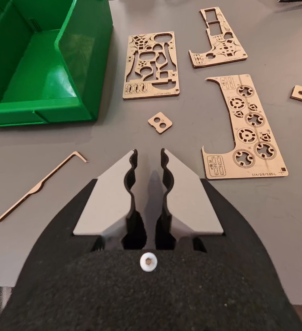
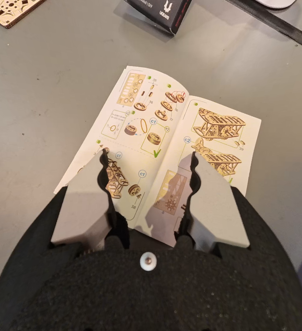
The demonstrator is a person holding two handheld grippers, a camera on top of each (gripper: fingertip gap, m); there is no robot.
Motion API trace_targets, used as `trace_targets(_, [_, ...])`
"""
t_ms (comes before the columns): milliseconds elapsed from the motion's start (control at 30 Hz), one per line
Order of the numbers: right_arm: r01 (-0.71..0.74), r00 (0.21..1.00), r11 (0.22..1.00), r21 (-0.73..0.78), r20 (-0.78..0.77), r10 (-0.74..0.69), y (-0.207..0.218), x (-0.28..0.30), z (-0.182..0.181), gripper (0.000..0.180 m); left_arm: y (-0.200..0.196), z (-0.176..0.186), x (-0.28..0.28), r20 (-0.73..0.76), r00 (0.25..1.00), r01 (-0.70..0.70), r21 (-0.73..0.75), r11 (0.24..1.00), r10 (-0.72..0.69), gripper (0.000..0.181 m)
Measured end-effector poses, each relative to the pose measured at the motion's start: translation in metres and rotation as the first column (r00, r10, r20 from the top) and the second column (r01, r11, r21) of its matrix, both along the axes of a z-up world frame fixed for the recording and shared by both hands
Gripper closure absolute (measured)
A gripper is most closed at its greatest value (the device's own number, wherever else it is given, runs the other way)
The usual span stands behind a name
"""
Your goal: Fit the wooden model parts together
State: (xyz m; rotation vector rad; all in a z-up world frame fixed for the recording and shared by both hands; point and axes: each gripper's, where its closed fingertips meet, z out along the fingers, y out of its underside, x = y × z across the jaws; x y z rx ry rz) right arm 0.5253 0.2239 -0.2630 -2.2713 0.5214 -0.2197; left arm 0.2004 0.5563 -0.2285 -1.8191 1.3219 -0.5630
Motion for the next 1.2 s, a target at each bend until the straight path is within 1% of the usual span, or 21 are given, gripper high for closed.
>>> trace_targets(167, [0.0, 1.0, 1.0, 0.0, 0.0, 0.0, 0.0, 0.0, 0.0, 0.088, -0.01, -0.002, 0.005, 0.004, 0.999, 0.037, -0.032, 0.999, -0.037, 0.153])
trace_targets(300, [-0.008, 1.0, 1.0, -0.002, 0.003, 0.008, -0.001, -0.001, 0.001, 0.088, -0.036, -0.003, 0.013, 0.017, 0.992, 0.128, -0.115, 0.985, -0.127, 0.153])
trace_targets(367, [-0.041, 0.999, 0.999, 0.015, 0.009, 0.04, 0.001, -0.005, 0.006, 0.082, -0.055, -0.006, 0.016, 0.004, 0.981, 0.193, -0.171, 0.966, -0.195, 0.15])
trace_targets(467, [-0.052, 0.999, 0.991, 0.124, -0.001, 0.052, 0.002, -0.012, 0.029, 0.084, -0.08, -0.011, 0.017, -0.042, 0.956, 0.279, -0.187, 0.942, -0.291, 0.13])
trace_targets(500, [-0.037, 0.999, 0.988, 0.15, 0.04, 0.031, 0.0, -0.009, 0.039, 0.086, -0.085, -0.016, 0.016, -0.085, 0.948, 0.287, -0.177, 0.941, -0.305, 0.12])
trace_targets(533, [-0.026, 0.996, 0.986, 0.166, 0.087, 0.011, -0.001, -0.008, 0.049, 0.09, -0.088, -0.019, 0.016, -0.121, 0.942, 0.295, -0.151, 0.944, -0.314, 0.116])
trace_targets(567, [-0.02, 0.992, 0.984, 0.176, 0.125, -0.002, -0.001, -0.008, 0.058, 0.094, -0.095, -0.019, 0.018, -0.13, 0.935, 0.314, -0.13, 0.94, -0.33, 0.114])
trace_targets(633, [-0.014, 0.986, 0.982, 0.187, 0.168, -0.018, 0.003, -0.013, 0.074, 0.098, -0.112, -0.023, 0.021, -0.153, 0.913, 0.36, -0.138, 0.923, -0.379, 0.105])
trace_targets(700, [-0.03, 0.986, 0.982, 0.186, 0.169, -0.001, 0.012, -0.027, 0.085, 0.098, -0.125, -0.024, 0.025, -0.158, 0.889, 0.404, -0.165, 0.9, -0.429, 0.094])
trace_targets(733, [-0.044, 0.986, 0.982, 0.182, 0.164, 0.014, 0.018, -0.037, 0.09, 0.098, -0.129, -0.021, 0.028, -0.154, 0.875, 0.435, -0.165, 0.885, -0.458, 0.093])
trace_targets(800, [-0.069, 0.985, 0.98, 0.188, 0.166, 0.037, 0.028, -0.057, 0.105, 0.098, -0.127, -0.011, 0.036, -0.143, 0.85, 0.495, -0.115, 0.861, -0.507, 0.093])
trace_targets(867, [-0.091, 0.986, 0.972, 0.215, 0.154, 0.058, 0.036, -0.079, 0.121, 0.099, -0.122, -0.009, 0.043, -0.172, 0.82, 0.536, -0.101, 0.838, -0.546, 0.09])
trace_targets(900, [-0.101, 0.988, 0.969, 0.226, 0.138, 0.071, 0.04, -0.091, 0.126, 0.099, -0.12, -0.01, 0.045, -0.186, 0.805, 0.55, -0.12, 0.826, -0.563, 0.089])
trace_targets(1000, [-0.114, 0.991, 0.963, 0.244, 0.094, 0.094, 0.046, -0.122, 0.137, 0.099, -0.124, -0.021, 0.043, -0.198, 0.767, 0.564, -0.248, 0.788, -0.611, 0.089])
trace_targets(1033, [-0.116, 0.992, 0.962, 0.249, 0.08, 0.099, 0.046, -0.132, 0.139, 0.099, -0.127, -0.024, 0.043, -0.181, 0.758, 0.572, -0.275, 0.773, -0.626, 0.091])
trace_targets(1067, [-0.122, 0.992, 0.959, 0.255, 0.063, 0.11, 0.046, -0.143, 0.141, 0.1, -0.127, -0.025, 0.044, -0.164, 0.767, 0.57, -0.269, 0.776, -0.62, 0.097])
trace_targets(1133, [-0.13, 0.992, 0.956, 0.263, 0.03, 0.127, 0.046, -0.162, 0.14, 0.102, -0.125, -0.031, 0.044, -0.169, 0.773, 0.572, -0.232, 0.787, -0.611, 0.108])
trace_targets(1200, [-0.142, 0.989, 0.955, 0.259, -0.007, 0.149, 0.047, -0.179, 0.136, 0.102, -0.124, -0.033, 0.043, -0.178, 0.769, 0.592, -0.165, 0.789, -0.614, 0.113])
